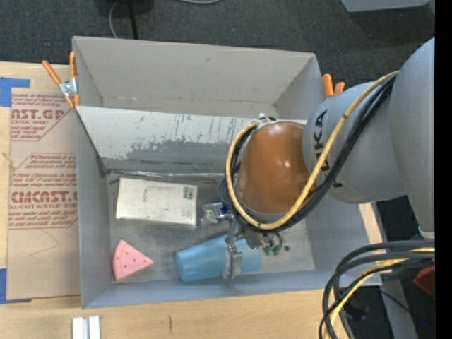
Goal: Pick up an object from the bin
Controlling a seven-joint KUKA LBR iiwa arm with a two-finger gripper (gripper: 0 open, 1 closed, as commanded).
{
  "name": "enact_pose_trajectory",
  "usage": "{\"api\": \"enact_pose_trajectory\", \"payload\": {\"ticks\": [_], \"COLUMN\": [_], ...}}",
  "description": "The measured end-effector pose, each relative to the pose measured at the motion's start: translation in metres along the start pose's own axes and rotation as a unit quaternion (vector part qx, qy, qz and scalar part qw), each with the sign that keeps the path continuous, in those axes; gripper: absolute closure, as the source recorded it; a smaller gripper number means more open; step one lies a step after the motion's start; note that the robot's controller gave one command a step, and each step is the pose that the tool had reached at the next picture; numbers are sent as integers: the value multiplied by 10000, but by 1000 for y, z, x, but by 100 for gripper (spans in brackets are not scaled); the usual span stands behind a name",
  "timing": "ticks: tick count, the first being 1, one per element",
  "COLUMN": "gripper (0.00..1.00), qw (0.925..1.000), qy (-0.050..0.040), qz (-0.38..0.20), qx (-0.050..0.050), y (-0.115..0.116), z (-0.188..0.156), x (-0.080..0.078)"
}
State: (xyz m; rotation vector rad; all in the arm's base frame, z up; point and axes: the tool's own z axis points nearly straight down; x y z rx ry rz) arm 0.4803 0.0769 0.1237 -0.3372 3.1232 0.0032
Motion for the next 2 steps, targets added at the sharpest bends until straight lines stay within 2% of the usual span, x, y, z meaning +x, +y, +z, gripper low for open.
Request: {"api": "enact_pose_trajectory", "payload": {"ticks": [1,2], "gripper": [0,100], "qw": [10000,10000], "qy": [-6,-10], "qz": [-11,-72], "qx": [-3,-3], "y": [-4,7], "z": [54,54], "x": [-4,-3]}}
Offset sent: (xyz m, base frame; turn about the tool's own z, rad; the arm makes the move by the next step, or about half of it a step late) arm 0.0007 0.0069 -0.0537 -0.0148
